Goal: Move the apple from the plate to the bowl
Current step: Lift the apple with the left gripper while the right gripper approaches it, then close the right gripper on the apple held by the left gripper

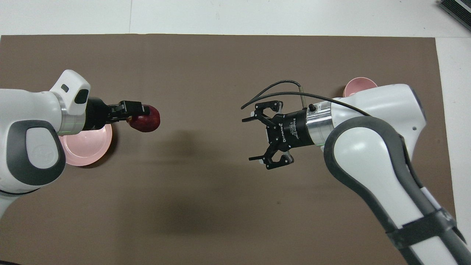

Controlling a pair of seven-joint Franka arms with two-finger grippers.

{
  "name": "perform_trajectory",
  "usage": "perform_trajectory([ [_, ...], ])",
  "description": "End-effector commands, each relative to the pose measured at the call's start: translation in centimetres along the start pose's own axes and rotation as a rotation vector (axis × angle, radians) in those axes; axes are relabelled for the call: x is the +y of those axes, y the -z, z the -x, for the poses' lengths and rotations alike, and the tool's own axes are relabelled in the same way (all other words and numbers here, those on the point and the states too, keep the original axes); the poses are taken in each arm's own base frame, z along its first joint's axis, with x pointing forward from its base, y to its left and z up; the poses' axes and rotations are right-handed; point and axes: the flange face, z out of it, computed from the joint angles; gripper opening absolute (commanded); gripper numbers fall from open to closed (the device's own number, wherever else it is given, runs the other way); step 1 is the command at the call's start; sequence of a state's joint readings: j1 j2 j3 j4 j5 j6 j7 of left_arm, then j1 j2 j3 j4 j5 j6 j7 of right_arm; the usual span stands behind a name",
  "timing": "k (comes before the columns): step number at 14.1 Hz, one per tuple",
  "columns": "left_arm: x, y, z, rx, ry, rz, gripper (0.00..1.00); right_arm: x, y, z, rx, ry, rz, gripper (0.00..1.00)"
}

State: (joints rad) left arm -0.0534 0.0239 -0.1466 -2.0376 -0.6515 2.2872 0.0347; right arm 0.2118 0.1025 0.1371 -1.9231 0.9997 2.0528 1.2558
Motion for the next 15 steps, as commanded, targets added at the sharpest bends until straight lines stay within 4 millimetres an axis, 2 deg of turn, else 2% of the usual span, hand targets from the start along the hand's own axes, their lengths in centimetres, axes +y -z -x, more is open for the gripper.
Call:
perform_trajectory([
  [1, 3.7, -0.8, 1.0, 0.02, 0.071, 0.079, 0.0, 0.0, -3.3, -0.5, -0.002, -0.043, -0.036, 1.0],
  [4, 7.1, -2.3, 3.0, -0.014, 0.092, 0.137, 0.0, -0.9, -4.6, -2.3, 0.013, -0.063, -0.058, 1.0],
  [6, 9.4, -3.3, 4.3, -0.003, 0.111, 0.152, 0.0, -1.4, -5.7, -2.4, 0.018, -0.053, -0.06, 1.0],
  [8, 11.0, -4.0, 5.6, -0.013, 0.101, 0.155, 0.0, -2.3, -5.8, -3.0, -0.019, -0.093, -0.087, 1.0],
  [11, 12.0, -4.5, 6.9, -0.032, 0.091, 0.153, 0.0, -2.9, -8.4, -3.5, -0.069, -0.093, -0.146, 1.0],
  [15, 13.0, -5.6, 8.1, -0.057, 0.071, 0.152, 0.0, -3.2, -8.5, -3.3, -0.08, -0.04, -0.141, 1.0],
])
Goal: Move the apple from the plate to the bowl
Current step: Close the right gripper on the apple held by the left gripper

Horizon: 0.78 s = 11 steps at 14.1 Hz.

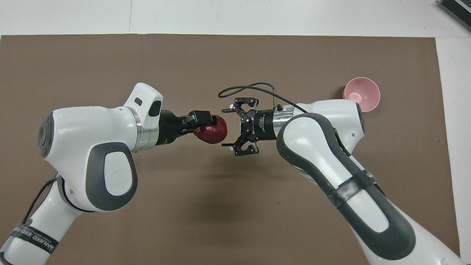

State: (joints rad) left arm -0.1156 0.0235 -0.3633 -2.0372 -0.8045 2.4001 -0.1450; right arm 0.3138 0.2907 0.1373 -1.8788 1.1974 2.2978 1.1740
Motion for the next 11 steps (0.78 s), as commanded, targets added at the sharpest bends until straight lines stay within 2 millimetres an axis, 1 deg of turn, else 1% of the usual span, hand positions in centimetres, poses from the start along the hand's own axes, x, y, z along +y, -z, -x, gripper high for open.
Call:
perform_trajectory([
  [1, 0.4, -0.3, 1.0, 0.009, 0.008, 0.008, 0.0, -0.6, -0.1, 0.6, -0.042, 0.058, -0.024, 1.0],
  [4, 0.3, -0.3, 0.9, 0.014, 0.009, 0.008, 0.0, -0.5, -0.1, 1.2, -0.107, 0.039, -0.056, 1.0],
  [8, 0.2, -0.4, 0.7, 0.019, 0.013, 0.009, 0.0, 0.0, -0.2, 1.4, -0.12, 0.045, -0.043, 1.0],
  [10, 0.2, -0.5, 0.7, 0.018, 0.014, 0.009, 0.0, 0.7, -0.9, 2.2, -0.124, 0.055, -0.028, 1.0],
  [11, 0.2, -0.4, 0.7, 0.019, 0.013, 0.009, 0.0, 0.7, -0.8, 2.4, -0.125, 0.051, -0.029, 1.0],
])
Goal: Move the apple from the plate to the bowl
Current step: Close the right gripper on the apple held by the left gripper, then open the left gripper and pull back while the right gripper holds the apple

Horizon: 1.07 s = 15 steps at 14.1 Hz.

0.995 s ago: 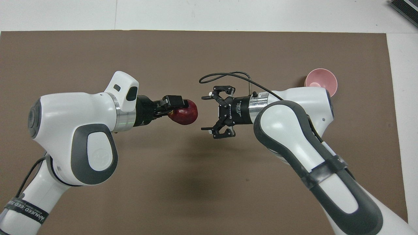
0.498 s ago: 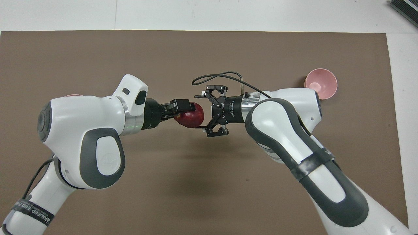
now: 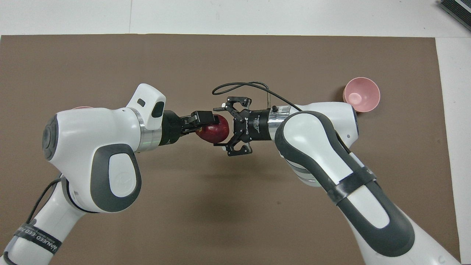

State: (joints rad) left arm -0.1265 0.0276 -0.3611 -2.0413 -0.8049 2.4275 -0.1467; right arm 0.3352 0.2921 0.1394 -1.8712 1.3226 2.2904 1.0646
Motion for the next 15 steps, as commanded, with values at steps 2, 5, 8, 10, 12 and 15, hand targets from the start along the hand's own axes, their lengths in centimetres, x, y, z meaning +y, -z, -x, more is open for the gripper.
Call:
perform_trajectory([
  [2, 0.2, -0.2, 0.7, 0.001, 0.013, 0.008, 0.0, 0.2, 0.6, 1.7, -0.03, 0.005, -0.026, 0.33],
  [5, 0.2, -0.2, 0.7, -0.003, 0.013, 0.007, 0.0, 0.0, 0.7, 1.6, -0.019, -0.035, -0.03, 0.0],
  [8, 0.1, -0.3, 0.4, -0.011, 0.017, 0.008, 0.0, 0.0, 0.7, 1.6, -0.017, -0.034, -0.029, 0.0],
  [10, -0.1, -0.2, 0.2, -0.015, 0.016, 0.004, 0.34, 0.0, 0.7, 1.7, -0.018, -0.034, -0.03, 0.0],
  [12, -0.1, 0.1, -0.1, -0.008, 0.003, -0.001, 1.0, -0.1, 0.8, 1.6, -0.018, -0.035, -0.032, 0.0],
  [15, -0.3, 1.0, -0.1, -0.033, -0.002, -0.008, 1.0, -0.3, 1.0, 2.0, -0.018, -0.036, -0.034, 0.0],
])
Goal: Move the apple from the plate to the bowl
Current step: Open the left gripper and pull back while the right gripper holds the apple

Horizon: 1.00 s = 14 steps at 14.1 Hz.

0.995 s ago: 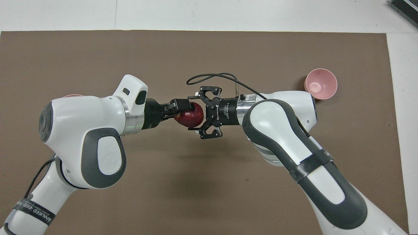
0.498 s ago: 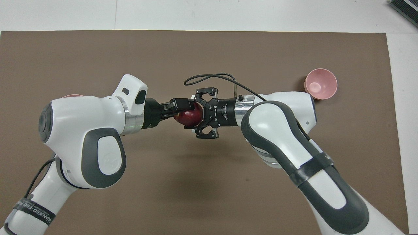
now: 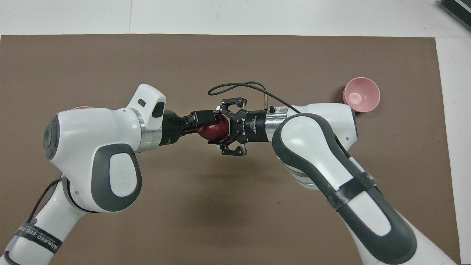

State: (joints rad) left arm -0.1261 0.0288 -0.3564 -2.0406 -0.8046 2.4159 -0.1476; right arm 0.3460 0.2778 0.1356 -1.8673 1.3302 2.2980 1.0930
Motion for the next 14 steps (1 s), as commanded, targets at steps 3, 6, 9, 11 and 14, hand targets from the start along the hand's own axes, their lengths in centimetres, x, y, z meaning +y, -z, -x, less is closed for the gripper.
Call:
perform_trajectory([
  [3, -1.6, 3.3, -0.6, -0.044, -0.075, -0.121, 1.0, -0.8, 1.4, 1.4, 0.03, 0.03, -0.014, 0.0],
  [6, -4.9, 5.3, -2.2, -0.055, -0.165, -0.318, 1.0, -2.1, 2.9, 2.1, 0.144, 0.124, 0.008, 0.0],
  [9, -6.6, 7.0, -4.1, -0.017, -0.257, -0.473, 1.0, -3.3, 5.1, 1.2, 0.28, 0.245, 0.034, 0.0],
  [11, -6.7, 8.9, -5.8, 0.027, -0.333, -0.577, 1.0, -4.6, 7.1, 0.8, 0.384, 0.339, 0.048, 0.0],
  [14, -6.4, 11.1, -6.8, 0.029, -0.358, -0.623, 1.0, -5.5, 9.0, 0.2, 0.5, 0.487, 0.102, 0.0],
])
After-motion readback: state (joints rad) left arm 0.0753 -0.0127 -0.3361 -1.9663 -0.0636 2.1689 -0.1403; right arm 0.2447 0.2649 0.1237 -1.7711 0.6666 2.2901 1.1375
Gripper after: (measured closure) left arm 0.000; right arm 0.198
